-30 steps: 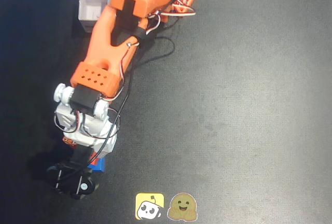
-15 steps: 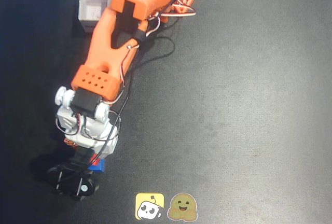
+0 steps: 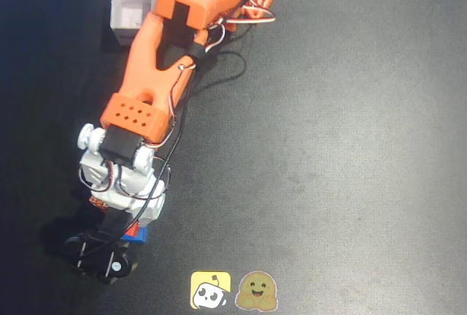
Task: Put the red cube on top of the blue cube.
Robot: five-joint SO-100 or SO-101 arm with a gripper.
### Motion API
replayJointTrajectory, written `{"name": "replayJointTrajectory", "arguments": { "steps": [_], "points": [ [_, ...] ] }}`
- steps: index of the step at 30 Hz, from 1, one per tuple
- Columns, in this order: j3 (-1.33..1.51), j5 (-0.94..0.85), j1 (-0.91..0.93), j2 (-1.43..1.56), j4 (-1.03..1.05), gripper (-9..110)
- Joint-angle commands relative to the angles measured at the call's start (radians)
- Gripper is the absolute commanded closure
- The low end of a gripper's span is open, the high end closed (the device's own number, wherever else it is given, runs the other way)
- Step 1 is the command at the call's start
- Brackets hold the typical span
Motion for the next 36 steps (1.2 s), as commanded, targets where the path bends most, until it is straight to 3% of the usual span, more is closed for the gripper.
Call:
{"name": "replayJointTrajectory", "arguments": {
  "steps": [1, 12, 14, 36],
  "points": [
    [-0.049, 0.020, -0.012, 0.008, -0.014, 90],
    [-0.055, 0.035, -0.014, 0.006, -0.014, 85],
    [-0.055, 0.035, -0.014, 0.006, -0.014, 79],
    [-0.107, -0.002, -0.026, 0.060, 0.020, 79]
  ]
}}
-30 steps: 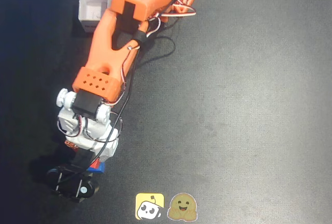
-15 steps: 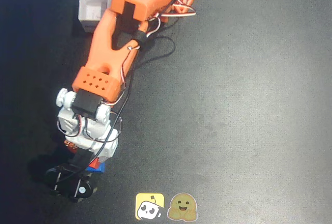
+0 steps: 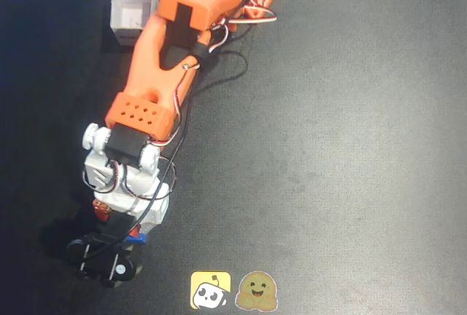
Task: Put the red cube on top of the blue cube.
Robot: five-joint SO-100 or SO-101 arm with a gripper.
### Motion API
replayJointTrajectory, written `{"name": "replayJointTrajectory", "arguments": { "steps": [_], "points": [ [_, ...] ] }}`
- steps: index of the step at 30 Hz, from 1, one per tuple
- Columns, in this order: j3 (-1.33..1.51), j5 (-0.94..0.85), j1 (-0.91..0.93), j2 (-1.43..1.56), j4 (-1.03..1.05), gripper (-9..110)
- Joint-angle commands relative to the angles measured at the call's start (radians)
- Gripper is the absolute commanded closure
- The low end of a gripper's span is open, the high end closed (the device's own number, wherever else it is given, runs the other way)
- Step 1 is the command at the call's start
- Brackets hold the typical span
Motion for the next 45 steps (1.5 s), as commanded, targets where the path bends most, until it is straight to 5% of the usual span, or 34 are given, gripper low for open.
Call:
{"name": "replayJointTrajectory", "arguments": {
  "steps": [1, 17, 21, 28, 45],
  "points": [
    [-0.041, -0.009, -0.005, 0.074, 0.021, 79],
    [0.770, -0.040, -0.020, 0.653, -0.322, 80],
    [1.017, -0.071, -0.037, 0.824, -0.454, 92],
    [1.253, -0.071, -0.084, 1.029, -0.491, 101],
    [1.836, -0.127, -0.255, 1.695, -0.485, 101]
  ]
}}
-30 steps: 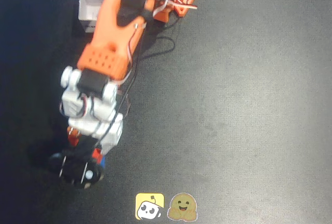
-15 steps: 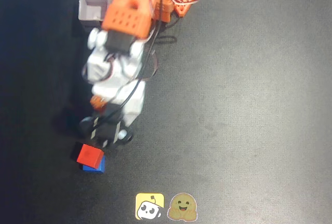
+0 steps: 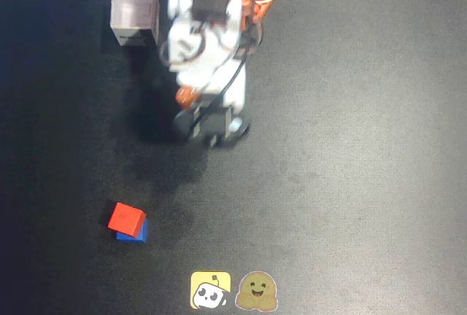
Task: Put the red cube on top of the blue cube.
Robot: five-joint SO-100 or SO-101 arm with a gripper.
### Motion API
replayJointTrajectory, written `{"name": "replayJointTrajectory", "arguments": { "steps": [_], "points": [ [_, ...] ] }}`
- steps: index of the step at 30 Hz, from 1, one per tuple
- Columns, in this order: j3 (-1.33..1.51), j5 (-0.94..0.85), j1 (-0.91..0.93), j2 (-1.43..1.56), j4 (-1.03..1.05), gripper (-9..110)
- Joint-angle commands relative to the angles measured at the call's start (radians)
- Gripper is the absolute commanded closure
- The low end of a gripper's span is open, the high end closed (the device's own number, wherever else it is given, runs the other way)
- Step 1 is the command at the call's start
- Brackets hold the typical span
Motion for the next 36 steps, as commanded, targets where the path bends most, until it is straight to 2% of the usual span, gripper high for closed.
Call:
{"name": "replayJointTrajectory", "arguments": {
  "steps": [1, 17, 36],
  "points": [
    [0.055, -0.018, -0.020, 0.158, 0.028, 101],
    [0.296, -0.012, -0.084, 0.661, 0.351, 101],
    [0.318, -0.091, -0.086, 0.661, 0.407, 101]
  ]
}}
